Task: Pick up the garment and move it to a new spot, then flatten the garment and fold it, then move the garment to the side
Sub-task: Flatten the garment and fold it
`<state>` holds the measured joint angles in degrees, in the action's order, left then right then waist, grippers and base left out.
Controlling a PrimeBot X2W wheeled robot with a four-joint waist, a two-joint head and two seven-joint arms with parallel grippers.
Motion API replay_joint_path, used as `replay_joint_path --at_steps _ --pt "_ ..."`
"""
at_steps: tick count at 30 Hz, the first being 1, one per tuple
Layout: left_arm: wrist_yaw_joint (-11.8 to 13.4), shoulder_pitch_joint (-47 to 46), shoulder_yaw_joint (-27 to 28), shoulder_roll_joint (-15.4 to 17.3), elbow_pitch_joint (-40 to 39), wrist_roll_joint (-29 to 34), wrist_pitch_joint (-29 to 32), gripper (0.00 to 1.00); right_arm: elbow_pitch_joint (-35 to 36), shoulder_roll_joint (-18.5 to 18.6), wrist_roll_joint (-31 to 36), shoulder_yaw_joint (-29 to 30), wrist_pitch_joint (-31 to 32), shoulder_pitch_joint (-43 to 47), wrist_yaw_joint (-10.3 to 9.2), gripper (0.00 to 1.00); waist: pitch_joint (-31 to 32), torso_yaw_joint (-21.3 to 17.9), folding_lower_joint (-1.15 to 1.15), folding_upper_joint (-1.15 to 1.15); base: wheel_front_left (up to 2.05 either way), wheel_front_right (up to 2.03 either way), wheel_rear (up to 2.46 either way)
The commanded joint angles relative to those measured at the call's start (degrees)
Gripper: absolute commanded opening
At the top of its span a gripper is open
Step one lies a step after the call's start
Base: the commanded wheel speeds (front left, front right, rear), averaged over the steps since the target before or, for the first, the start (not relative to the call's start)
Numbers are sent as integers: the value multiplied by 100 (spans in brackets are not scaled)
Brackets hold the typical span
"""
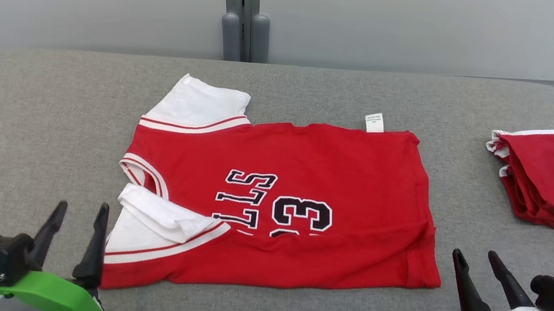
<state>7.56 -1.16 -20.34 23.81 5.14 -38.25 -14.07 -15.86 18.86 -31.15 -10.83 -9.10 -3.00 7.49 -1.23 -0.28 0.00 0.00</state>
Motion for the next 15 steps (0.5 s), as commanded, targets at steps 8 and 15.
replay_joint_path --at_steps 8,15 --pt "-43 -293 -517 -37 720 -300 1575 100 -864 -337 -26 -140 1312 -584 0 100 -219 108 0 0 0 0 0" --pt "-90 -518 -823 58 978 -298 2390 100 -1250 -493 6 -164 1883 -873 0 100 -346 159 0 0 0 0 0"
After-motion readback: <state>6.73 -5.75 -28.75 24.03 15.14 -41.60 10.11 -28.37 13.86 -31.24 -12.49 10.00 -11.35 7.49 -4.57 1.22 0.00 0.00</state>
